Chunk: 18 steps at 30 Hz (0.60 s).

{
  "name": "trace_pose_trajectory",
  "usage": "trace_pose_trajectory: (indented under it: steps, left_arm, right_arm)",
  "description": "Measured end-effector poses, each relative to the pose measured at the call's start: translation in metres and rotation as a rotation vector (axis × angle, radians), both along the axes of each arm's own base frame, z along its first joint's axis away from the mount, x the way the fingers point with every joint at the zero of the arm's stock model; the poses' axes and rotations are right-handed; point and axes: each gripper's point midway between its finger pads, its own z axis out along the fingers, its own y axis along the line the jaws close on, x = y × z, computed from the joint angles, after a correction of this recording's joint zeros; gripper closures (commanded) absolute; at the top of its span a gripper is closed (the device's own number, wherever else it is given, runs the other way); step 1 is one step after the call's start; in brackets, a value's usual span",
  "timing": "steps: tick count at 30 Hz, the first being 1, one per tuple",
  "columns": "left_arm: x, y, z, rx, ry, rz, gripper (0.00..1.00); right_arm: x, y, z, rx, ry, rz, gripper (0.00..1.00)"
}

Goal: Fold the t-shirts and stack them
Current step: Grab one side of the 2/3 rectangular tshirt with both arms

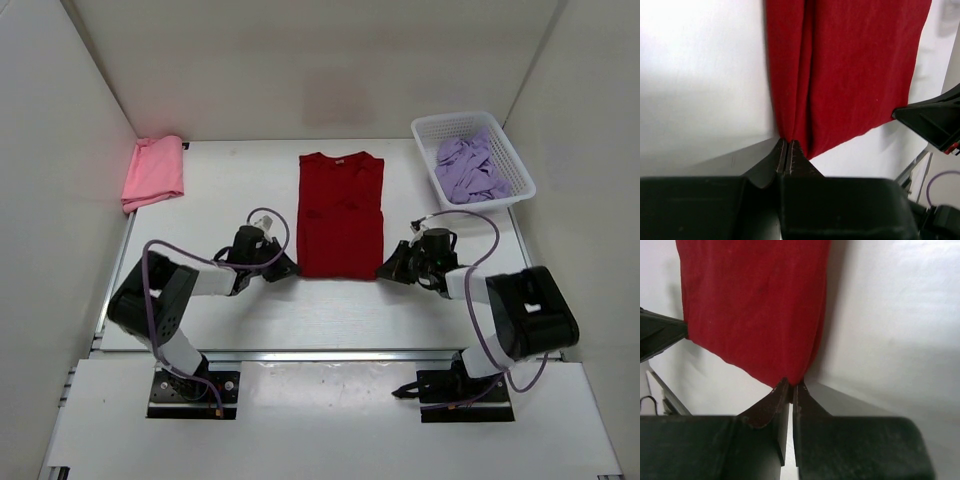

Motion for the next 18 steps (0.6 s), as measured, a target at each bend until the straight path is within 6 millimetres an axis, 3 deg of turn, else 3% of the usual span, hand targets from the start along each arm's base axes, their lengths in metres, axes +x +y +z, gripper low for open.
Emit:
trace_pose_trajectory:
  steps: [4,9,12,15,18]
  left_arm:
    - [-0.04,0.015,0.009,0.013,0.002,-0.031,1.0]
    - [-0.115,0.037,0.006,0.027,0.025,-0.096,1.0]
    - [-0.145,0.049,0.013,0.018,0.029,-0.112,1.0]
    - [-0.15,0.054,0.034,-0.018,-0.016,-0.095,1.0]
    - [-0.143,0.052,0.058,-0.046,-0.015,-0.083,1.0]
  right_arm:
    - [-0.041,0.011,0.004,-0.03,-0.015,0.064,1.0]
    - [-0.132,0.027,-0.007,-0.047,0.042,0.205,1.0]
    - [-0.168,0.033,-0.003,-0.04,0.066,0.262,1.0]
    - [-0.178,0.032,0.008,-0.023,0.067,0.259,1.0]
    - [-0.154,0.023,0.027,-0.032,0.063,0.185,1.0]
